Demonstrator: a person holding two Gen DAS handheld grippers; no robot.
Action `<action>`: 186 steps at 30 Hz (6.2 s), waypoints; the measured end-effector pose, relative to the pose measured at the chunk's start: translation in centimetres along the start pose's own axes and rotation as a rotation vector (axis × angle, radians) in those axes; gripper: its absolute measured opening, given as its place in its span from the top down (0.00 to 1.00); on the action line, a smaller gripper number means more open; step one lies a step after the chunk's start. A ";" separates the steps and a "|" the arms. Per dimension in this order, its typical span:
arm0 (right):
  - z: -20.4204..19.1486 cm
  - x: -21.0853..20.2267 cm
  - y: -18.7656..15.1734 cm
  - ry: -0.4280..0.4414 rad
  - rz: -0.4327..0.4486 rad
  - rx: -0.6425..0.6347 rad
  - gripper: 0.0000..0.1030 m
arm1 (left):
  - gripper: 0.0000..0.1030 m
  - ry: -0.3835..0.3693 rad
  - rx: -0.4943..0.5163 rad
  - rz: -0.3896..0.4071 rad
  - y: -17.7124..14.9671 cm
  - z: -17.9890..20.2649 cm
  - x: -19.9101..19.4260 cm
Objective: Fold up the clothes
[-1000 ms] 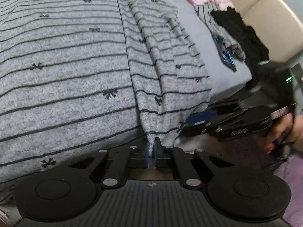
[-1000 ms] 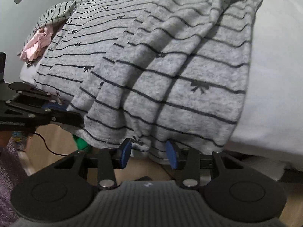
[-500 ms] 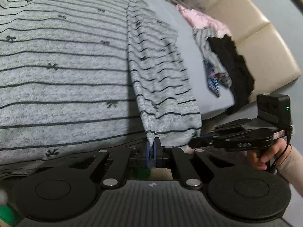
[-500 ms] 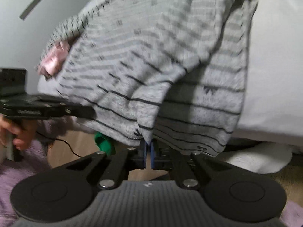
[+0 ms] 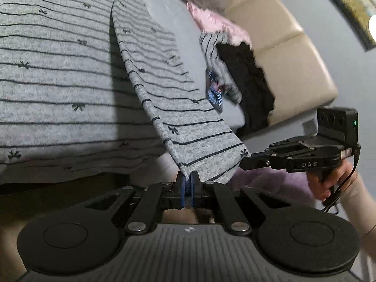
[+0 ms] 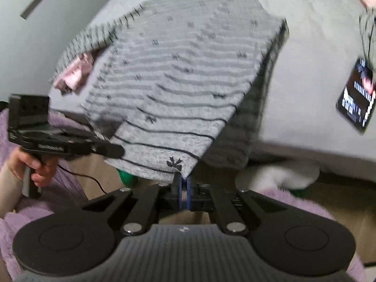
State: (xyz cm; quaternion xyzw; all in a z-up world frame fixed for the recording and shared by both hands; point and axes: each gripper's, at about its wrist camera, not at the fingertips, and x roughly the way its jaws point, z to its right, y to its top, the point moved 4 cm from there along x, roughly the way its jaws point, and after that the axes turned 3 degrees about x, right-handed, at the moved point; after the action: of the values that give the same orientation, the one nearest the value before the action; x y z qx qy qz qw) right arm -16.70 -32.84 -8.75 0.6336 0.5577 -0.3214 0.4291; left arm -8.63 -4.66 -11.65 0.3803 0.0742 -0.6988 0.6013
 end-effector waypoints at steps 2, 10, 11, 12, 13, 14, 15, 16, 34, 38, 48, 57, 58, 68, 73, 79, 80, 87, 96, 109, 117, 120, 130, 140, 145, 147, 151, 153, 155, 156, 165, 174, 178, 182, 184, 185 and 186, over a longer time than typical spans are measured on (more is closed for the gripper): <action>0.8 1.8 -0.8 -0.016 -0.047 0.022 0.95 | 0.98 0.029 -0.005 -0.032 -0.4 -0.5 0.9; 2.8 6.7 -2.7 -0.053 -0.148 0.050 0.95 | 0.98 0.139 0.009 -0.136 -2.0 -2.8 4.8; 2.7 7.3 -2.7 -0.064 -0.158 0.043 0.95 | 0.98 0.148 0.017 -0.141 -2.0 -2.8 5.1; 2.6 7.9 -2.8 -0.079 -0.165 0.035 0.95 | 0.98 0.155 0.025 -0.142 -1.9 -2.8 5.3; 2.6 8.4 -2.9 -0.096 -0.174 0.027 0.95 | 0.97 0.163 0.034 -0.142 -1.9 -2.7 5.4; 2.6 8.9 -2.9 -0.119 -0.182 0.020 0.95 | 0.97 0.176 0.042 -0.145 -1.9 -2.6 5.5; 2.6 9.2 -3.0 -0.141 -0.190 0.012 0.93 | 0.97 0.189 0.048 -0.147 -1.9 -2.6 5.6; 2.6 9.5 -3.1 -0.157 -0.198 0.003 0.92 | 0.97 0.202 0.048 -0.148 -1.9 -2.6 5.6; -3.6 10.3 3.4 -0.182 -0.115 -0.185 0.47 | 0.97 0.391 -0.032 0.079 1.4 -5.6 -3.1; -6.3 11.0 6.6 -0.182 -0.081 -0.261 0.41 | 0.97 0.503 -0.031 0.129 3.0 -7.9 -7.7; -14.2 14.7 12.9 -0.152 -0.102 -0.426 0.36 | 0.97 0.770 -0.113 0.317 7.9 -15.9 -23.0; -19.4 19.7 17.1 -0.105 -0.155 -0.455 0.36 | 0.76 0.930 -0.251 0.486 10.9 -24.3 -34.8; -19.9 20.1 17.4 -0.098 -0.159 -0.456 0.36 | 0.76 0.945 -0.270 0.501 11.0 -25.3 -35.8; -23.5 23.5 19.2 -0.023 -0.211 -0.460 0.36 | 0.59 0.987 -0.505 0.605 9.4 -35.7 -40.7; -24.0 24.3 19.7 -0.007 -0.224 -0.443 0.36 | 0.54 0.885 -0.625 0.629 7.5 -39.0 -40.8; -24.3 24.7 20.0 0.008 -0.224 -0.433 0.36 | 0.75 0.782 -0.681 0.680 6.0 -39.4 -41.2; -24.4 24.7 19.9 0.010 -0.224 -0.436 0.36 | 0.83 0.785 -0.671 0.687 6.0 -39.0 -41.3; -25.0 24.5 19.1 0.021 -0.223 -0.466 0.36 | 0.98 0.842 -0.589 0.763 6.1 -35.2 -43.0; -25.2 23.5 18.6 0.023 -0.191 -0.476 0.36 | 0.54 0.864 -0.734 0.686 4.9 -37.1 -42.2; -24.8 22.8 18.6 0.008 -0.163 -0.484 0.36 | 0.95 0.846 -0.777 0.682 4.3 -36.1 -41.9; -25.0 22.7 18.4 0.013 -0.161 -0.494 0.36 | 0.96 0.956 -0.460 0.766 9.1 -28.5 -42.2; -25.1 22.6 18.5 0.008 -0.156 -0.500 0.36 | 0.96 0.865 -0.295 0.777 11.1 -24.6 -40.5; -24.6 22.3 18.8 -0.018 -0.137 -0.494 0.36 | 0.96 0.650 0.164 0.678 14.1 -12.3 -32.5; -23.1 21.2 19.6 -0.044 -0.090 -0.439 0.36 | 0.96 0.407 0.353 0.422 12.5 -7.2 -22.8; -21.4 20.7 20.5 -0.085 -0.059 -0.359 0.36 | 0.96 0.328 0.404 0.226 9.5 -7.1 -18.0; -20.7 20.4 20.8 -0.115 -0.038 -0.342 0.36 | 0.96 0.316 0.426 0.139 7.9 -7.1 -16.3; -19.5 20.0 21.5 -0.128 0.001 -0.265 0.36 | 0.96 0.330 0.445 -0.009 5.2 -8.3 -13.7; -18.9 20.0 21.8 -0.094 0.004 -0.207 0.36 | 0.96 0.344 0.454 -0.065 4.5 -8.9 -12.5; -18.6 20.4 21.9 -0.047 -0.012 -0.145 0.36 | 0.96 0.362 0.468 -0.118 3.7 -9.5 -11.5; -18.7 20.7 21.9 -0.033 -0.024 -0.128 0.36 | 0.96 0.366 0.472 -0.143 3.4 -9.8 -11.1; -21.3 23.6 19.8 0.004 -0.112 -0.181 0.36 | 0.93 0.465 0.541 -0.290 0.9 -11.7 -8.8; -21.0 23.0 20.3 -0.032 -0.073 -0.209 0.36 | 0.59 0.516 0.490 -0.119 3.6 -11.5 -9.9; -20.8 22.5 20.4 -0.035 -0.060 -0.200 0.36 | 0.59 0.581 0.471 -0.107 4.9 -12.8 -8.8; -20.8 22.0 20.5 -0.034 -0.052 -0.195 0.36 | 0.64 0.601 0.458 -0.136 5.6 -13.8 -7.2; -20.8 21.7 20.5 -0.044 -0.041 -0.213 0.36 | 0.79 0.583 0.427 -0.133 5.8 -14.0 -6.9; -20.9 21.5 20.4 -0.050 -0.035 -0.225 0.36 | 0.86 0.574 0.414 -0.132 5.9 -14.1 -6.7; -20.9 21.4 20.4 -0.055 -0.030 -0.234 0.36 | 0.92 0.563 0.409 -0.130 6.0 -14.0 -6.7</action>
State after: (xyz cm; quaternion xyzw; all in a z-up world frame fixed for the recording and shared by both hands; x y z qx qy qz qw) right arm 5.49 -4.96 -15.02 0.5619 0.5888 -0.2777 0.5104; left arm 2.85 6.86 -15.19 0.6652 0.1195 -0.6037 0.4228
